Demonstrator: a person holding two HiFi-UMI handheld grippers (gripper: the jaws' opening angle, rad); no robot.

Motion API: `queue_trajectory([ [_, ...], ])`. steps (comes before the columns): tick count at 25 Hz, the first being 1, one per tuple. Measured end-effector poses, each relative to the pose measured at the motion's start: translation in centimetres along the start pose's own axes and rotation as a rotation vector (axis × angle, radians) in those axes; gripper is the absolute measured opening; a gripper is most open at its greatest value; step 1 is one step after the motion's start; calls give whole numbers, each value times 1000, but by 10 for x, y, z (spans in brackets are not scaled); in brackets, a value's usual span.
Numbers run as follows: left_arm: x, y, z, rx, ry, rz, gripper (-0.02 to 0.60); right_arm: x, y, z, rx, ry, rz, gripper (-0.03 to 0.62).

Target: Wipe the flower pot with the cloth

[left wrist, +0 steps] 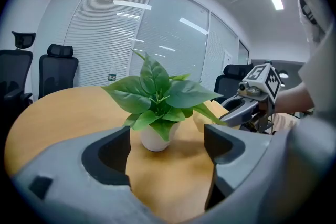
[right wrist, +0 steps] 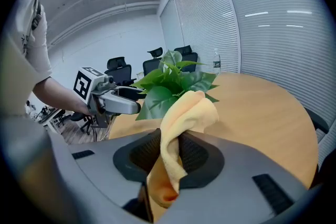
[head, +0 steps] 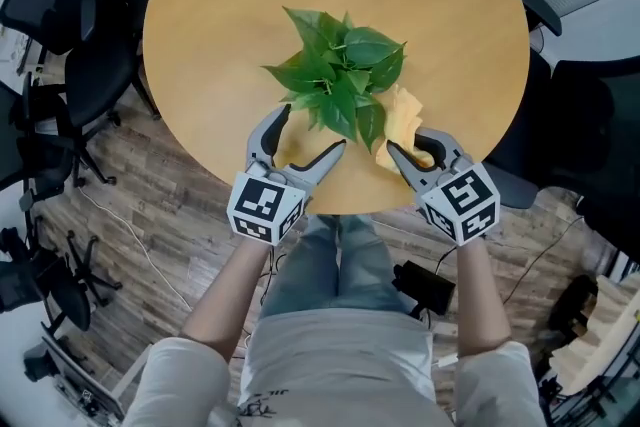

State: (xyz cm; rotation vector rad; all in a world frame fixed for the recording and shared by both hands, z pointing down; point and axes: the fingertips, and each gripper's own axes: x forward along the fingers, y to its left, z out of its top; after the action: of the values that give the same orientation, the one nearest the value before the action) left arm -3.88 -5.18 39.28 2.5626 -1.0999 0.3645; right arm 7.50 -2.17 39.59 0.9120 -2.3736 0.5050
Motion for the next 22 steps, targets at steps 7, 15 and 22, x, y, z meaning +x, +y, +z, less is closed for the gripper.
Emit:
queue_trajectory([
  [7,-26,-18,10,15,26,-18,430,-28,10,20,10,-29,-14,84],
  [15,-60,-39,38,6,18,-15,264,-58,29,52,-3,-80,-10,84],
  [22,-74,-41,76,24,-18,26,82,-79,38,78,-23,-112,-33,84],
])
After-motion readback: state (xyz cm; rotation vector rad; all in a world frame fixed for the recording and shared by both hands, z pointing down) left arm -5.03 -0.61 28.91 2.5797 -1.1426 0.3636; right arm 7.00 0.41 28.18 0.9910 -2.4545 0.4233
